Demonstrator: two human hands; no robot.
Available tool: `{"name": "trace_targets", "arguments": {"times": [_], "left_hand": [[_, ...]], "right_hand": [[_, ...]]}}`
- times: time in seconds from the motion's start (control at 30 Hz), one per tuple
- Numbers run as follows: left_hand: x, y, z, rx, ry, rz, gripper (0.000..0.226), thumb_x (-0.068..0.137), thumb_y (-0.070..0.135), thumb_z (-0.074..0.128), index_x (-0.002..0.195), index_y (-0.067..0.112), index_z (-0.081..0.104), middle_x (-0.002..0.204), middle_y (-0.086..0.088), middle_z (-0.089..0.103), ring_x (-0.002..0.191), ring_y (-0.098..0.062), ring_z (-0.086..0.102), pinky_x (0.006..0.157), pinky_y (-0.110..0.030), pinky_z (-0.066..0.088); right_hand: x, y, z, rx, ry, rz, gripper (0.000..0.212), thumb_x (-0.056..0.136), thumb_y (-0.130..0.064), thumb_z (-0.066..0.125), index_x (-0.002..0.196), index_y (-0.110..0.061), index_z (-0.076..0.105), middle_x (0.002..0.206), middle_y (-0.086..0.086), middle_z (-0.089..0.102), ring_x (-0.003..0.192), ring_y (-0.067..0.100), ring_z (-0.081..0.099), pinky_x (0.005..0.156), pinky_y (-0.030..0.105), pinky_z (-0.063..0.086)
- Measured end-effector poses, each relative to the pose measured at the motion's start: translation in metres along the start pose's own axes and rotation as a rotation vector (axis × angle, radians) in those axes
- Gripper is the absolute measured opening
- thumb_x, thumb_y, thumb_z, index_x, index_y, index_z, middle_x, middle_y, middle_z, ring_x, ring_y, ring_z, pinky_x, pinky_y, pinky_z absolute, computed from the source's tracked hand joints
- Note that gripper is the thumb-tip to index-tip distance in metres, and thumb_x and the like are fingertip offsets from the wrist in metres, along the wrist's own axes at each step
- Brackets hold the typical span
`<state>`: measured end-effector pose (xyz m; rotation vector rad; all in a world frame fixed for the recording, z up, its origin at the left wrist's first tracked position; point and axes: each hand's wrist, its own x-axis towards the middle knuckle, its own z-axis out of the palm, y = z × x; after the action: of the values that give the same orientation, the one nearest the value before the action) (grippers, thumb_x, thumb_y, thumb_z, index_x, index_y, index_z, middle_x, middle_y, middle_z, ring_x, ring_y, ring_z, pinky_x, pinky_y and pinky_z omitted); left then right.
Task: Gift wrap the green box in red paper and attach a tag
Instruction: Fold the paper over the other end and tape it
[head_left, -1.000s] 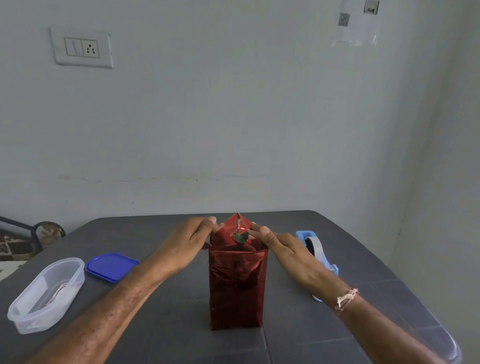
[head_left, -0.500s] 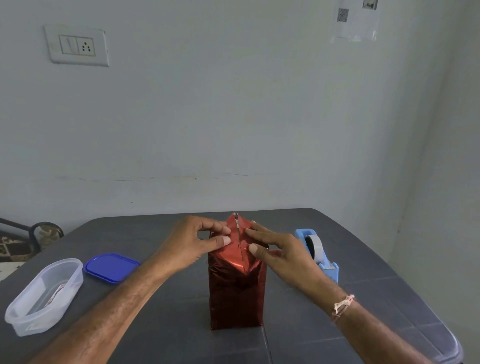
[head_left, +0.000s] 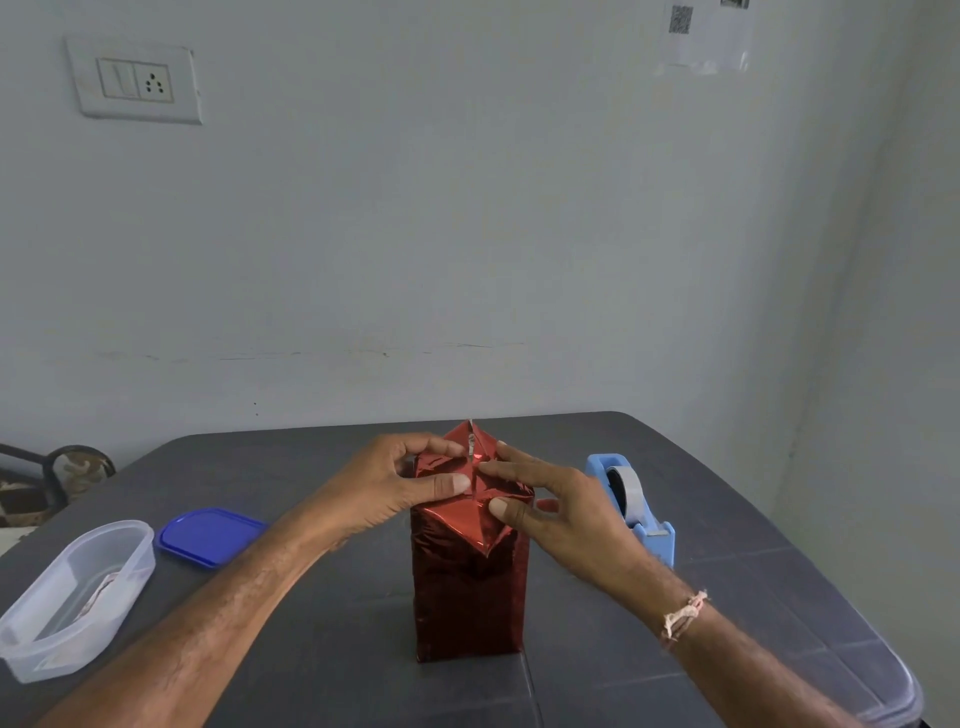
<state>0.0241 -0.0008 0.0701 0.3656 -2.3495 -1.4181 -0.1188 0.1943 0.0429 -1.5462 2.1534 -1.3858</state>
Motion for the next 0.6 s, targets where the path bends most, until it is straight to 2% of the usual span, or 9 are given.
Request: {"name": "trace_targets", "arguments": {"times": [0.1, 0.17, 0.3, 0.4, 0.47, 0.53, 0.6], "left_hand": [[0.002, 0.0, 0.002, -0.018, -0.009, 0.019, 0.047, 0.071, 0.042, 0.085, 0.115, 0.031, 0.073, 0.113, 0.01, 0.075, 0.106, -0.01, 0.071, 0.092, -0.028, 0.059], [0.004, -0.001, 0.001, -0.019, -0.014, 0.035, 0.049, 0.071, 0.041, 0.085, 0.118, 0.033, 0.071, 0.117, 0.011, 0.074, 0.109, -0.007, 0.069, 0.093, -0.029, 0.058], [0.007, -0.001, -0.001, -0.012, -0.061, 0.083, 0.065, 0.074, 0.039, 0.085, 0.131, 0.049, 0.058, 0.13, 0.019, 0.065, 0.12, -0.002, 0.063, 0.091, -0.024, 0.057], [0.009, 0.002, -0.002, 0.01, -0.143, 0.092, 0.064, 0.08, 0.036, 0.082, 0.136, 0.055, 0.056, 0.136, 0.031, 0.059, 0.127, 0.008, 0.055, 0.103, -0.022, 0.049], [0.01, 0.004, -0.004, 0.041, -0.193, 0.082, 0.06, 0.082, 0.036, 0.079, 0.134, 0.057, 0.057, 0.145, 0.033, 0.047, 0.135, 0.015, 0.04, 0.114, -0.025, 0.038], [0.013, 0.004, -0.006, 0.104, -0.235, 0.073, 0.056, 0.083, 0.04, 0.078, 0.131, 0.06, 0.058, 0.146, 0.04, 0.036, 0.134, 0.024, 0.026, 0.119, -0.03, 0.025], [0.017, 0.003, -0.008, 0.14, -0.282, 0.066, 0.055, 0.083, 0.044, 0.076, 0.132, 0.06, 0.057, 0.147, 0.04, 0.035, 0.138, 0.022, 0.022, 0.123, -0.035, 0.02]], "right_hand": [[0.0, 0.0, 0.0, -0.006, -0.003, 0.006, 0.042, 0.091, -0.041, 0.074, 0.132, -0.045, 0.065, 0.152, -0.026, 0.046, 0.14, -0.006, 0.043, 0.116, 0.042, 0.043], [0.0, -0.001, -0.001, -0.011, -0.01, 0.003, 0.041, 0.091, -0.042, 0.073, 0.132, -0.045, 0.065, 0.15, -0.029, 0.046, 0.139, -0.005, 0.043, 0.115, 0.042, 0.044], [0.001, 0.0, -0.001, -0.024, -0.014, 0.0, 0.042, 0.091, -0.043, 0.073, 0.131, -0.044, 0.066, 0.144, -0.036, 0.046, 0.138, -0.007, 0.044, 0.115, 0.039, 0.043], [0.001, 0.001, -0.001, -0.023, -0.011, -0.011, 0.042, 0.09, -0.043, 0.073, 0.132, -0.043, 0.065, 0.149, -0.032, 0.046, 0.139, -0.007, 0.044, 0.115, 0.041, 0.044], [0.001, 0.002, -0.001, -0.03, -0.014, -0.014, 0.043, 0.091, -0.043, 0.073, 0.133, -0.043, 0.065, 0.15, -0.032, 0.045, 0.138, -0.008, 0.043, 0.115, 0.041, 0.044], [0.0, 0.002, -0.001, -0.036, -0.016, -0.016, 0.043, 0.091, -0.042, 0.073, 0.133, -0.043, 0.065, 0.15, -0.032, 0.045, 0.138, -0.009, 0.043, 0.116, 0.04, 0.043], [-0.001, 0.003, -0.001, -0.037, -0.016, -0.019, 0.043, 0.091, -0.041, 0.074, 0.133, -0.044, 0.064, 0.151, -0.032, 0.044, 0.138, -0.011, 0.042, 0.116, 0.037, 0.042]]}}
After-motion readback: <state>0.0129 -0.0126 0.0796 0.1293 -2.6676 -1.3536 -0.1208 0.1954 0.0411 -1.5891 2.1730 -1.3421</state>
